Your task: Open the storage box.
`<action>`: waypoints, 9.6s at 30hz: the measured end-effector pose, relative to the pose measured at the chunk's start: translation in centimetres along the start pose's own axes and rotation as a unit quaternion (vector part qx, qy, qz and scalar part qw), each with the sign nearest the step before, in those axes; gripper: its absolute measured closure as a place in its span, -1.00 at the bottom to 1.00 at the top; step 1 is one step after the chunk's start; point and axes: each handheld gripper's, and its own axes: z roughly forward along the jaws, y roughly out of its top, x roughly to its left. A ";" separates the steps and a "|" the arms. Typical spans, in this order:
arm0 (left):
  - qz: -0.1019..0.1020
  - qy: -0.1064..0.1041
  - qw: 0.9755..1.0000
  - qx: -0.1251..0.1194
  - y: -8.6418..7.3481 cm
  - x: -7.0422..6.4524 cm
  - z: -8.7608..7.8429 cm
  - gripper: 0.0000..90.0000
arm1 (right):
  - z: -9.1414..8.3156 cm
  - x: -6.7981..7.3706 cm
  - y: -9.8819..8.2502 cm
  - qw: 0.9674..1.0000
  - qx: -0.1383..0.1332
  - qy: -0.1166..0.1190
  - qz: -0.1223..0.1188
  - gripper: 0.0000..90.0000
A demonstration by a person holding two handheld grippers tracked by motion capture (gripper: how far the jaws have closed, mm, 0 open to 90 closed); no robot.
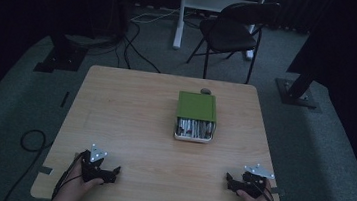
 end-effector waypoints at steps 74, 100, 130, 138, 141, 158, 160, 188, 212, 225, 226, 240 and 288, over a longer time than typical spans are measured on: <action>-0.001 0.000 1.000 -0.001 0.0 0.0 0.0 -0.98 | 4.4 9.5 5.0 0.970 -0.052 -0.017 -0.235 -0.69; -0.001 0.000 1.000 -0.001 0.0 0.0 0.0 -0.98 | 4.6 14.9 5.2 0.816 -0.135 -0.213 -0.520 0.08; -0.001 0.000 1.000 0.000 0.0 0.0 0.0 -0.98 | 7.7 15.9 5.3 0.711 -0.103 -0.270 -0.641 0.34; -0.001 0.000 1.000 0.000 0.0 0.0 0.0 -0.98 | 8.0 15.8 5.4 0.700 -0.100 -0.271 -0.653 0.32; -0.001 0.000 1.000 -0.001 0.0 0.0 0.0 -0.98 | 8.3 15.9 5.6 0.692 -0.099 -0.271 -0.661 0.33; -0.001 0.000 1.000 -0.001 0.0 0.0 0.0 -0.98 | 8.3 16.1 6.0 0.678 -0.098 -0.277 -0.674 0.55; -0.001 0.000 1.000 -0.001 0.0 0.0 0.0 -0.98 | 8.3 16.2 6.1 0.679 -0.096 -0.275 -0.674 0.55; -0.001 0.000 1.000 -0.001 0.0 0.0 0.0 -0.98 | 6.6 16.6 4.7 0.679 -0.095 -0.266 -0.678 0.56; -0.001 0.000 1.000 -0.001 0.0 0.0 0.0 -0.98 | 4.7 17.1 2.4 0.677 -0.109 -0.256 -0.681 0.56; 0.000 0.000 1.000 0.000 0.0 0.0 0.0 -0.98 | 3.7 16.9 1.2 0.679 -0.117 -0.238 -0.685 0.56; 0.000 0.000 1.000 0.000 0.0 0.0 0.0 -0.98 | 3.7 17.0 1.2 0.678 -0.119 -0.238 -0.686 0.56; 0.000 0.000 1.000 -0.001 0.0 0.0 0.0 -0.98 | 2.9 16.7 0.7 0.674 -0.123 -0.228 -0.691 0.56; 0.000 0.000 1.000 0.000 0.0 0.0 0.0 -0.98 | 1.0 16.8 -1.0 0.663 -0.127 -0.214 -0.706 0.53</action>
